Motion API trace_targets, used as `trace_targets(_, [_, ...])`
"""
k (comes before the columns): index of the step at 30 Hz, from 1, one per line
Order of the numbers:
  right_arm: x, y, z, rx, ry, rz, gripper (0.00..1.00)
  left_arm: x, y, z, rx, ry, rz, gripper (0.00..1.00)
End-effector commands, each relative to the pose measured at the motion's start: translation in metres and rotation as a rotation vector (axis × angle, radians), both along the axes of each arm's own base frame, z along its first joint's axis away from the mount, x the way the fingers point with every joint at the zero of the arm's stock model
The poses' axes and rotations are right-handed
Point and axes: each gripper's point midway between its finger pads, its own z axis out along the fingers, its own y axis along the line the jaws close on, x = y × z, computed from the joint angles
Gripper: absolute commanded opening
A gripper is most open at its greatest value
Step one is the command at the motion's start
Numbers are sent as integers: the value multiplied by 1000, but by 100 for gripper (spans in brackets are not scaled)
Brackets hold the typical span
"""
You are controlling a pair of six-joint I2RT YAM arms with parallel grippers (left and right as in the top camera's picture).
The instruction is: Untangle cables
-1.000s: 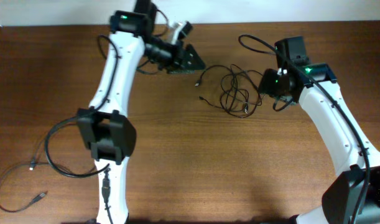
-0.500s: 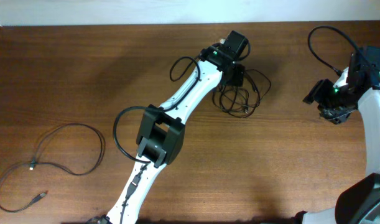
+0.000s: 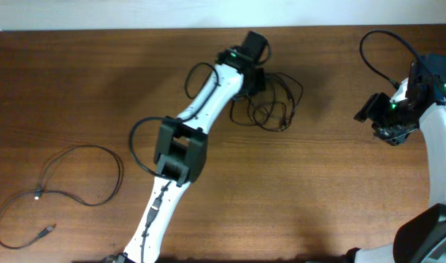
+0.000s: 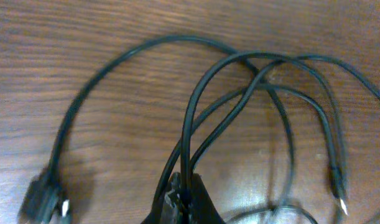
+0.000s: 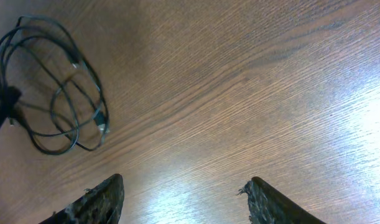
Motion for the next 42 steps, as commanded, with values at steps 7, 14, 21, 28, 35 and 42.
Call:
trace_targets(7, [5,94,17,165,-101,352,71,-40,22,231,-202,-207,-130,0])
trace_targets(14, [55,160,55,357,-387,488,78,-103,-21,262,-495,-69,-422,0])
trace_targets(21, [62,101,-49,-29,-80,154,75,-122,-34,315,-840,-65,-615,0])
trace_targets(28, [24,23,-63,-163,104,-11,73,-64,59,249,-405,-87,-269,0])
trace_targets(35, [40,146,9,499,-422,743,73,-83,51,237,-372,29,-192,0])
trace_targets(42, [0,233,70,802,-784,1161,74,-89,20,243,-456,116,-23,0])
